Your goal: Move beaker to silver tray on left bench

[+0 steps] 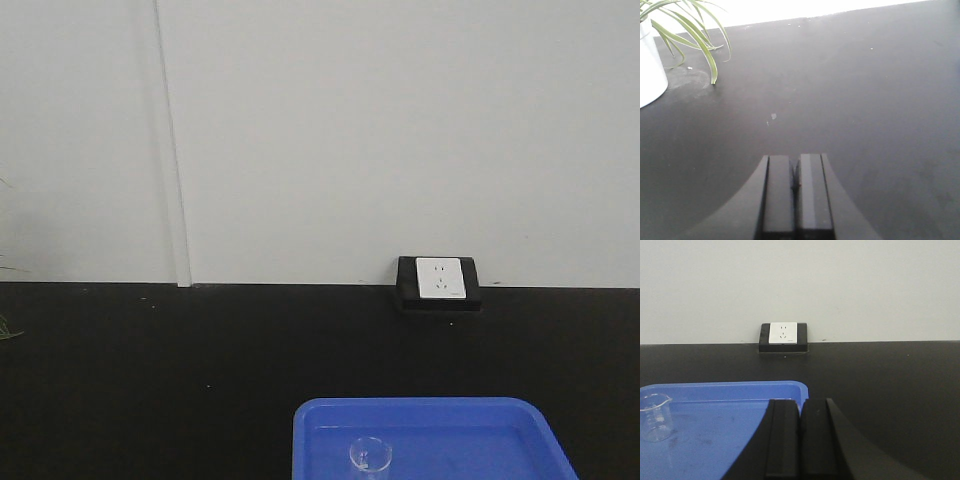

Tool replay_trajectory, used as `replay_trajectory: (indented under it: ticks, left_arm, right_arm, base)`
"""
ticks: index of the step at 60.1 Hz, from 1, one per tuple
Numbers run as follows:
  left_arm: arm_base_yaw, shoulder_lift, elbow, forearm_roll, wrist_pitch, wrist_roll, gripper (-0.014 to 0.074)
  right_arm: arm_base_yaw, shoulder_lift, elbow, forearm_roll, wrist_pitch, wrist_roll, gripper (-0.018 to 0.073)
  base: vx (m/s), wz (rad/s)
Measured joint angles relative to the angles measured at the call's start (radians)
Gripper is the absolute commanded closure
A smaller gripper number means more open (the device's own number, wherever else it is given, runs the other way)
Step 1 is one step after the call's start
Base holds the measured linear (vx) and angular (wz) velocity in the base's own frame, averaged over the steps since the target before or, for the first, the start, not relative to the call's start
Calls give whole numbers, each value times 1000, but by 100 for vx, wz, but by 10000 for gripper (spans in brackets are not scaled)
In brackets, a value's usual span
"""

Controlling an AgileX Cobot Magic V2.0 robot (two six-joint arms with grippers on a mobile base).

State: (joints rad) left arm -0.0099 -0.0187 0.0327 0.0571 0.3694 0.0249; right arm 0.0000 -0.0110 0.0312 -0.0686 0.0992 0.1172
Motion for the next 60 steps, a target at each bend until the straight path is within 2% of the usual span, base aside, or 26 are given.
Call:
replay_trajectory:
  ticks: [60]
  left_arm:
    - [0, 0, 0, 0, 0, 0, 595]
  right_arm:
    - [0, 0, 0, 0, 0, 0, 571]
  base:
    - [0, 0]
